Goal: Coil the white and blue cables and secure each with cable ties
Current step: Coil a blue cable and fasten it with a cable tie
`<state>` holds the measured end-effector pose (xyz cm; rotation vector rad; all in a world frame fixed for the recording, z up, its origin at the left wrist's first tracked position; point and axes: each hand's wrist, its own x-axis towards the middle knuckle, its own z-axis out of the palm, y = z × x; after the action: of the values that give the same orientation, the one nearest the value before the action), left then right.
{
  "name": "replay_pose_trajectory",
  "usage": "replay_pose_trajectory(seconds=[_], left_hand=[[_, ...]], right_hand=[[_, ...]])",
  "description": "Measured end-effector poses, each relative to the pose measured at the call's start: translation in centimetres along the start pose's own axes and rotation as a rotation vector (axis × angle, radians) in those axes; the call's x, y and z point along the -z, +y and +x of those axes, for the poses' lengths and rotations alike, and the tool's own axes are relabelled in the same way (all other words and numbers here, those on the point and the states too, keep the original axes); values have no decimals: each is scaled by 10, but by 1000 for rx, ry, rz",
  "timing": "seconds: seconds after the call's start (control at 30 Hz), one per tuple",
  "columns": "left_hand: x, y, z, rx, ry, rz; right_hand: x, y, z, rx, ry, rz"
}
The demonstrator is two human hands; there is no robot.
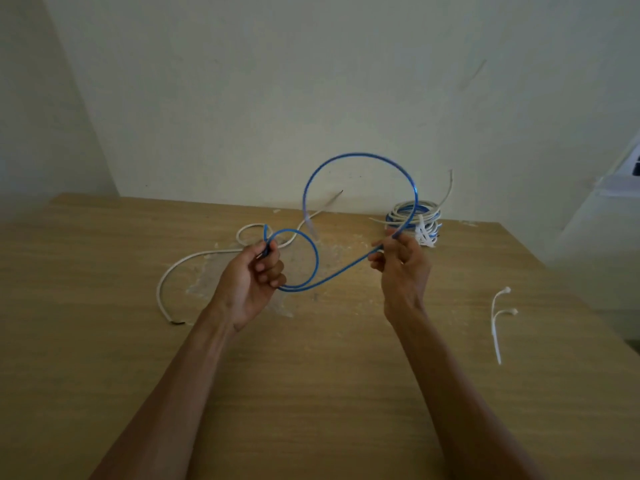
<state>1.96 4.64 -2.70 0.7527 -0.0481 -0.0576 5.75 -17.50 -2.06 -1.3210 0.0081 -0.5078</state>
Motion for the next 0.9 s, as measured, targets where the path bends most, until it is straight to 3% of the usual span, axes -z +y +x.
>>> replay_pose_trajectory(seconds=[0.13, 0.2, 0.4, 0.5, 0.67, 0.73, 0.8, 0.9], left_hand=[[7, 0, 3, -40, 136, -91], [9, 2, 3, -48, 153, -75], [-22, -12, -8, 3, -4, 371], [-34, -21, -13, 53, -71, 452], [-33, -16, -21, 201, -204, 355], [-35, -13, -20, 240, -183, 307], [-32, -12, -17, 236, -154, 221], [-24, -8, -11, 94, -119, 12]], right_hand=[[-6, -6, -3, 121, 1, 66], [-6, -9, -7, 203, -92, 22], [-12, -8, -26, 681, -422, -605], [-16, -2, -32, 764, -464, -700], [-21, 2, -41, 889, -452, -692], [-22, 2, -43, 912, -463, -697], [-24, 2, -46, 811, -478, -635], [-24, 0, -44, 629, -312, -628]])
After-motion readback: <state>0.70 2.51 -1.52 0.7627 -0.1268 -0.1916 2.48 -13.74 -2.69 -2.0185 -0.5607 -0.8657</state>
